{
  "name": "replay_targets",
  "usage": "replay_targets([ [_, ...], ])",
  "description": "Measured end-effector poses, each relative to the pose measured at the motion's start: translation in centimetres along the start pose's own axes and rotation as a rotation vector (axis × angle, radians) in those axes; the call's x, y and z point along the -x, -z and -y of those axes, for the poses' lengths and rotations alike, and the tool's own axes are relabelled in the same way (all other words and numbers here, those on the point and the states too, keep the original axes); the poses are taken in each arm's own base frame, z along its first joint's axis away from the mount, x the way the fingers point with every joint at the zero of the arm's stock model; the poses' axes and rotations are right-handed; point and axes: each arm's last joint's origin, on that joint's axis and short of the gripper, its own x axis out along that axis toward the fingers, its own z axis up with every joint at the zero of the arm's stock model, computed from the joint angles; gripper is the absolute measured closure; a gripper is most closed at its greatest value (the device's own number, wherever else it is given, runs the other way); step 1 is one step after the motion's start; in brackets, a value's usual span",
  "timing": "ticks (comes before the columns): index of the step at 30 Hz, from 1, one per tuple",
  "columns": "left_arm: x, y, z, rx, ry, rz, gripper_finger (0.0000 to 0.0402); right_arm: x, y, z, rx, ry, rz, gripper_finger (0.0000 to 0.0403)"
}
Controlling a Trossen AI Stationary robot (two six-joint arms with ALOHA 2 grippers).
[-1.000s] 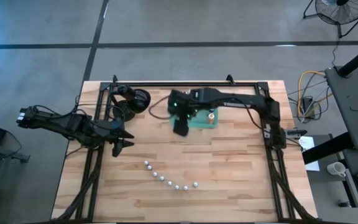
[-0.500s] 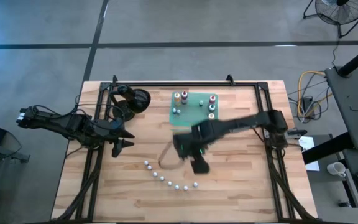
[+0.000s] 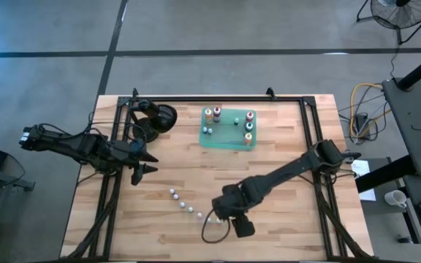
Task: Pick & Place food coloring
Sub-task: Put the right small blue food coloring bottle into the green bin
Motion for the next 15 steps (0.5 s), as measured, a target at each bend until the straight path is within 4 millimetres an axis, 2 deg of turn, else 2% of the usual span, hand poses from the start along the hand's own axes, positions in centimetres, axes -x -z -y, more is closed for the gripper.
replay_targets([
  [7,0.0,0.0,0.1,-0.001,0.021,-0.011,0.0239,-1.8,1.2,-0.6,-0.036,0.177,-0.003,0.0218],
  [15,0.0,0.1,0.1,-0.001,0.033,-0.017,0.0239,-2.9,1.4,-0.5,-0.02,0.18,0.05,0.0218],
])
